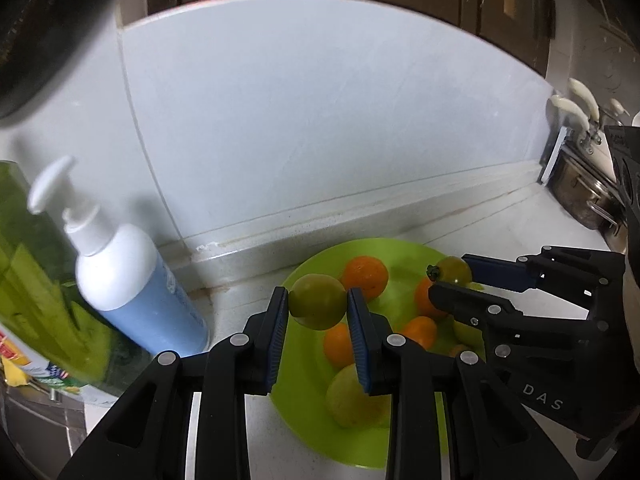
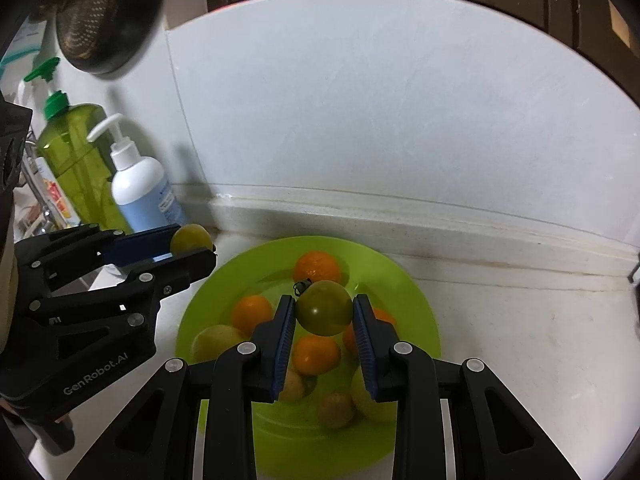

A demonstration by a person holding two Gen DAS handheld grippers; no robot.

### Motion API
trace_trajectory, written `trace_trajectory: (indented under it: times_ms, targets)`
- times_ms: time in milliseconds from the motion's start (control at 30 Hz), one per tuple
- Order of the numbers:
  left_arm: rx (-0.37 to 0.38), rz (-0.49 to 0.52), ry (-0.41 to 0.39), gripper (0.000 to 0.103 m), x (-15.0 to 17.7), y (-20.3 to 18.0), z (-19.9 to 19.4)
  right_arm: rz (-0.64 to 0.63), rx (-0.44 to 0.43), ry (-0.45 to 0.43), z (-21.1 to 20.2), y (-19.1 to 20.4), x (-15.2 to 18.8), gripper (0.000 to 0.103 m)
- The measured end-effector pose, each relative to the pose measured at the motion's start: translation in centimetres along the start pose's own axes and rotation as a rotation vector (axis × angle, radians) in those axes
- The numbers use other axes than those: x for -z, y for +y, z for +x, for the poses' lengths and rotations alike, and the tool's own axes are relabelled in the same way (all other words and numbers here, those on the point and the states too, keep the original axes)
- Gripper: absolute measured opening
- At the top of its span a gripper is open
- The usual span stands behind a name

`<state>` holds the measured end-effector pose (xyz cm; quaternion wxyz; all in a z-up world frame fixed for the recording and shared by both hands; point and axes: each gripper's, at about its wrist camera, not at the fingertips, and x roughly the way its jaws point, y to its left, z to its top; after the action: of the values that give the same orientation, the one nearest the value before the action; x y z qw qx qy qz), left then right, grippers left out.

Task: Organize fruits
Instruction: 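Carry both small brown fruits over the green plate and lower them onto it, then open both grippers to release the fruits on the plate and withdraw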

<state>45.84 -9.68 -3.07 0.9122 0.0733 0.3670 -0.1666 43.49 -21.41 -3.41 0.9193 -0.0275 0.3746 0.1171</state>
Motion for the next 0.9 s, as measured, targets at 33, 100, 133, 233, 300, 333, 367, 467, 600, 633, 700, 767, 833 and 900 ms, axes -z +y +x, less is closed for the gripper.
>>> trace_trajectory:
  times_ms: [33, 100, 133, 233, 300, 333, 367, 467, 600, 633, 700, 767, 833, 900]
  targets:
    - [0.005, -0.002, 0.008, 0.030, -0.1, 0.1, 0.4, 0.000, -0.001, 0.006, 0.4, -0.1, -0.1, 0.031]
    - [0.016, -0.006, 0.025, 0.030, -0.2, 0.2, 1.2, 0.006, -0.004, 0.017, 1.0, -0.4, -0.1, 0.031]
    - [0.020, -0.007, 0.035, 0.030, -0.2, 0.2, 1.7, 0.009, -0.008, 0.023, 1.4, -0.6, -0.2, 0.031]
    - [0.029, -0.004, 0.055, 0.030, -0.4, 0.2, 2.6, 0.013, -0.013, 0.037, 2.2, -0.8, -0.4, 0.031]
    - [0.034, -0.002, 0.067, 0.030, -0.3, 0.2, 3.1, 0.014, -0.017, 0.043, 2.7, -0.9, -0.5, 0.031]
    - [0.036, -0.002, 0.072, 0.030, -0.4, 0.2, 3.3, 0.014, -0.019, 0.045, 2.8, -0.9, -0.4, 0.031]
    - [0.039, -0.004, 0.078, 0.030, -0.4, 0.2, 3.5, 0.014, -0.022, 0.050, 3.0, -1.0, -0.5, 0.031]
    - [0.044, -0.005, 0.095, 0.030, -0.3, 0.1, 4.2, 0.010, -0.025, 0.058, 3.6, -1.0, -0.7, 0.031]
    - [0.052, -0.011, 0.102, 0.030, -0.5, 0.0, 4.7, 0.011, -0.030, 0.068, 3.9, -1.2, -0.6, 0.031]
    - [0.055, -0.011, 0.105, 0.030, -0.5, -0.1, 4.9, 0.011, -0.033, 0.070, 4.0, -1.2, -0.6, 0.031]
    - [0.061, -0.011, 0.106, 0.030, -0.6, -0.2, 5.0, 0.018, -0.032, 0.069, 4.2, -1.3, -0.6, 0.031]
    - [0.056, -0.012, 0.097, 0.033, -0.6, -0.2, 4.8, 0.024, -0.038, 0.071, 4.3, -1.3, -0.6, 0.031]
    - [0.059, -0.016, 0.100, 0.036, -0.5, -0.1, 4.6, 0.022, -0.035, 0.068, 4.1, -1.3, -0.5, 0.031]
    - [0.049, -0.019, 0.100, 0.039, -0.3, -0.1, 4.2, 0.024, -0.032, 0.066, 4.1, -1.2, -0.5, 0.032]
